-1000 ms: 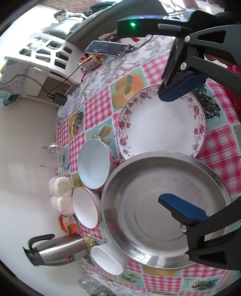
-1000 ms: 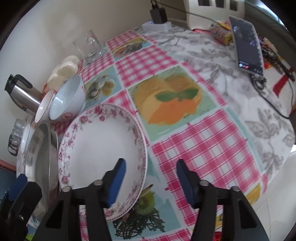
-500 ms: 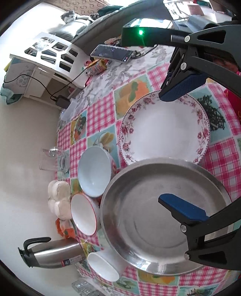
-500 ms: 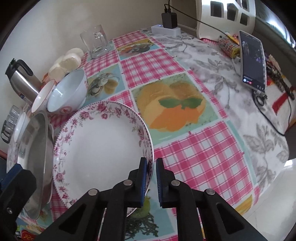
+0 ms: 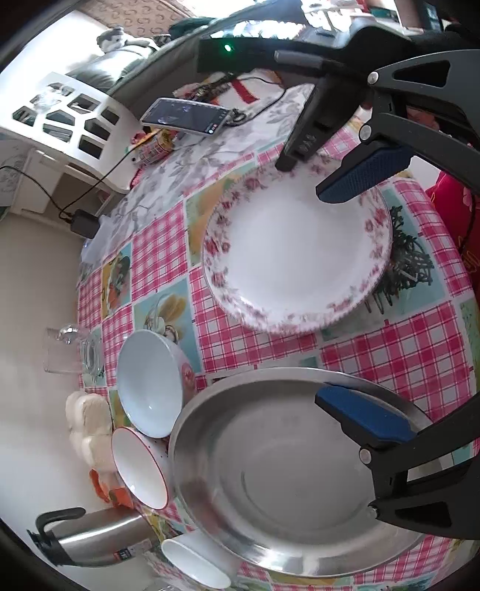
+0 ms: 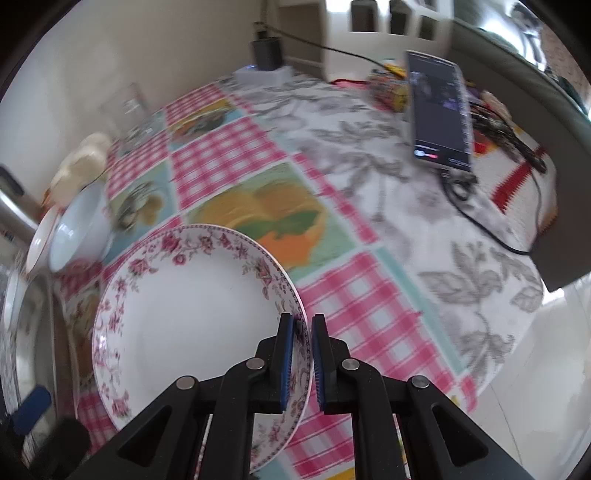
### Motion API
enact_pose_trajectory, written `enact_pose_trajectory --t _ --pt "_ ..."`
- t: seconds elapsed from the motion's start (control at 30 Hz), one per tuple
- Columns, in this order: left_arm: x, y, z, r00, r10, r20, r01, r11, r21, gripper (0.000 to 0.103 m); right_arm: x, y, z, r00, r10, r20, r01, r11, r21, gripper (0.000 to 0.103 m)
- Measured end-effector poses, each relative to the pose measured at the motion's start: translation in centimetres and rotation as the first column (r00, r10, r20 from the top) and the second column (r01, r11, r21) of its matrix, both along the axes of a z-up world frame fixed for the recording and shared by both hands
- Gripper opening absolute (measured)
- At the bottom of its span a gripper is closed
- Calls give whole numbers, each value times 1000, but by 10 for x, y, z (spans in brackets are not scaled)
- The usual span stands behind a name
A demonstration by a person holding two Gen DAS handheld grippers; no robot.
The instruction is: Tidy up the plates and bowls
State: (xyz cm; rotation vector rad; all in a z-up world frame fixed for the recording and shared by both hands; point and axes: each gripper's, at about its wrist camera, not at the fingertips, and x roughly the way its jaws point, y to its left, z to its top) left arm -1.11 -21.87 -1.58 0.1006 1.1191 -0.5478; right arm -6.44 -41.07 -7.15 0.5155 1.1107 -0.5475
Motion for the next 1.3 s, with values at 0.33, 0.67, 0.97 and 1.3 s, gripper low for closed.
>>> enact_pose_trajectory --t 0.33,0.67,0.97,1.3 --pt "-5 -33 2 997 -71 34 70 996 49 81 -4 -12 -2 998 -58 1 58 998 -12 13" --pt "11 -44 -28 994 -20 -106 28 997 68 62 -2 -15 -8 998 -60 6 60 998 13 19" --pt "12 -50 -30 988 -35 -151 42 998 38 52 0 -19 -11 997 -69 18 69 997 27 21" --pt "13 -40 -24 990 4 -139 4 998 57 50 -1 -19 -12 997 -76 24 75 997 37 21"
